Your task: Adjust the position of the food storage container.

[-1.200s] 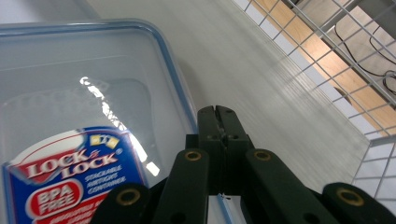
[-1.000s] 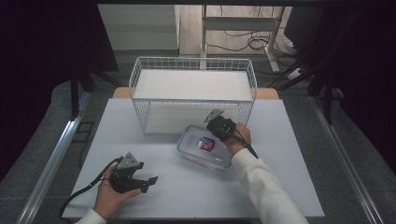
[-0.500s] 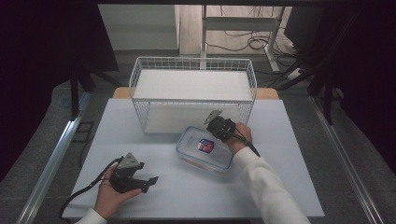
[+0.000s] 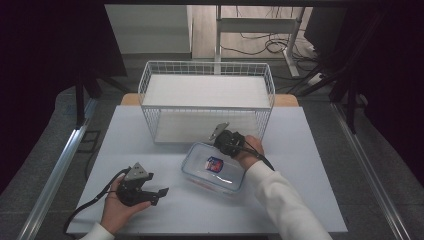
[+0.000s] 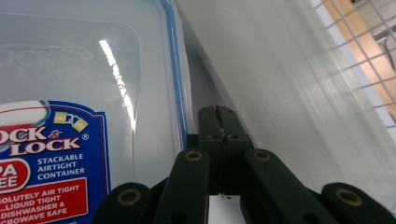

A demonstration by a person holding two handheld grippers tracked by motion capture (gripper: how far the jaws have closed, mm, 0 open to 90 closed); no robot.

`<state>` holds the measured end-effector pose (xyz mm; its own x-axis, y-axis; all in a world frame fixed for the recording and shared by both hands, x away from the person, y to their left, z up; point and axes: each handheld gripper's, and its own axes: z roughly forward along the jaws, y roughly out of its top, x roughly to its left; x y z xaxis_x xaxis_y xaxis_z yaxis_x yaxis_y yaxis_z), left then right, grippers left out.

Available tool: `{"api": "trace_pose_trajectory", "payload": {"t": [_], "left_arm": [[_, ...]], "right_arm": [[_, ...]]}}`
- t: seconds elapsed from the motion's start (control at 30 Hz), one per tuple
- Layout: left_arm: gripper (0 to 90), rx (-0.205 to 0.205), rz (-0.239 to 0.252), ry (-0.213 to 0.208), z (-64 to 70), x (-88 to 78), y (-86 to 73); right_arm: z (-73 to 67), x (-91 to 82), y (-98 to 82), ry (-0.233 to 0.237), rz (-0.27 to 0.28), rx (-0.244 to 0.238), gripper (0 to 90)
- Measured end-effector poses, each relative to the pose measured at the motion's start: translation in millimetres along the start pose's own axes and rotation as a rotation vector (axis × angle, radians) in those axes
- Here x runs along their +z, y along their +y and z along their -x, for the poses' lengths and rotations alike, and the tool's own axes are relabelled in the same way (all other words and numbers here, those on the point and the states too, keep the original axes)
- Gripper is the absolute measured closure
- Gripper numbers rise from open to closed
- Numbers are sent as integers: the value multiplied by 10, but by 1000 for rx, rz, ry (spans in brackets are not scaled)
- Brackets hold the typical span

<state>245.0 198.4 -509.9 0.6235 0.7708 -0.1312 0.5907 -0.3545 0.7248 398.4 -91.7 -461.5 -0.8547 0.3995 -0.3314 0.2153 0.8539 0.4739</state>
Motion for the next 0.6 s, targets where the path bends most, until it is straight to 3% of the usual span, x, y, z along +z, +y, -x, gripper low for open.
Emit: {"api": "trace_pose_trajectory", "payload": {"t": [0.6], "left_arm": [[198,-8,5,10,-18,-23,9]], "right_arm": [[-338,-79,112,64,-1,-73,898]]}}
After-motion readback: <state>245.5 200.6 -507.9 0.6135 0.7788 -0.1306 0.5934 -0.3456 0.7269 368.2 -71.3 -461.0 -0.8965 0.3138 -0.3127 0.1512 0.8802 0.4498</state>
